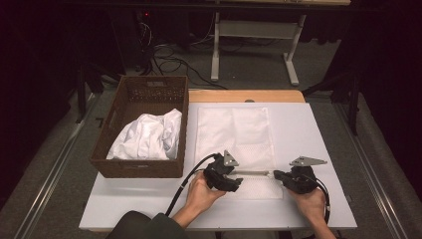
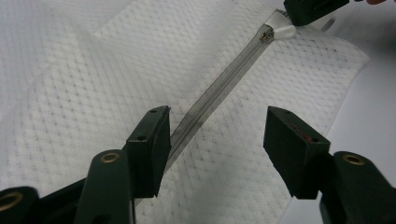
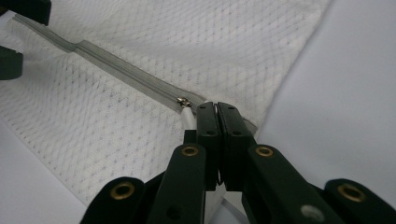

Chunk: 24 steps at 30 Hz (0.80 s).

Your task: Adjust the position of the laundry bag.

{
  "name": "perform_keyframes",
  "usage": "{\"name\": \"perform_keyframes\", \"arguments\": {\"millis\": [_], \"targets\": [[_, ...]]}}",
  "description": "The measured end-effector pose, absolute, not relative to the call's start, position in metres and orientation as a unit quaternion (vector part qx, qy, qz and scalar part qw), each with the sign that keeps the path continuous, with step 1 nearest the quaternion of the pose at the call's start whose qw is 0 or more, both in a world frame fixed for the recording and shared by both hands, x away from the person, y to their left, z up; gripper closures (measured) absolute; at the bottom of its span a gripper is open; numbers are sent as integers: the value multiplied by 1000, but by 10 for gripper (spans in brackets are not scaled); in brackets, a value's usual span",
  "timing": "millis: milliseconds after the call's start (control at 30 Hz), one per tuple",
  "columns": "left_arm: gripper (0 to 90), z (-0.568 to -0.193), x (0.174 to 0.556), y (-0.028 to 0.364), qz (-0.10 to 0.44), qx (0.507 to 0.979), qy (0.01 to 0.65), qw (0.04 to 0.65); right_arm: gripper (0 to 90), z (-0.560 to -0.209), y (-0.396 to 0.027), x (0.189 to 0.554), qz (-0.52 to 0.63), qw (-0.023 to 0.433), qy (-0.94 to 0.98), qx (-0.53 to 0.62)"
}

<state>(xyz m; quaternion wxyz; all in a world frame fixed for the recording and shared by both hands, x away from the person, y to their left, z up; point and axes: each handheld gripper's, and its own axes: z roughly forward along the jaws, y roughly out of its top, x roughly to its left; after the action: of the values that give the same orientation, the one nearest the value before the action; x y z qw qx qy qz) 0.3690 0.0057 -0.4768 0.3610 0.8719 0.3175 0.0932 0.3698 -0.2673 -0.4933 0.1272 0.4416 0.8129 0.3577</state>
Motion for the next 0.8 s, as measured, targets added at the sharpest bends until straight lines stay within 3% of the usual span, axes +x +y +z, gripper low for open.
{"name": "perform_keyframes", "arguments": {"millis": [800], "targets": [[491, -487, 377, -46, 89, 893, 274, 345, 900, -497, -251, 372, 389, 90, 820, 409]]}}
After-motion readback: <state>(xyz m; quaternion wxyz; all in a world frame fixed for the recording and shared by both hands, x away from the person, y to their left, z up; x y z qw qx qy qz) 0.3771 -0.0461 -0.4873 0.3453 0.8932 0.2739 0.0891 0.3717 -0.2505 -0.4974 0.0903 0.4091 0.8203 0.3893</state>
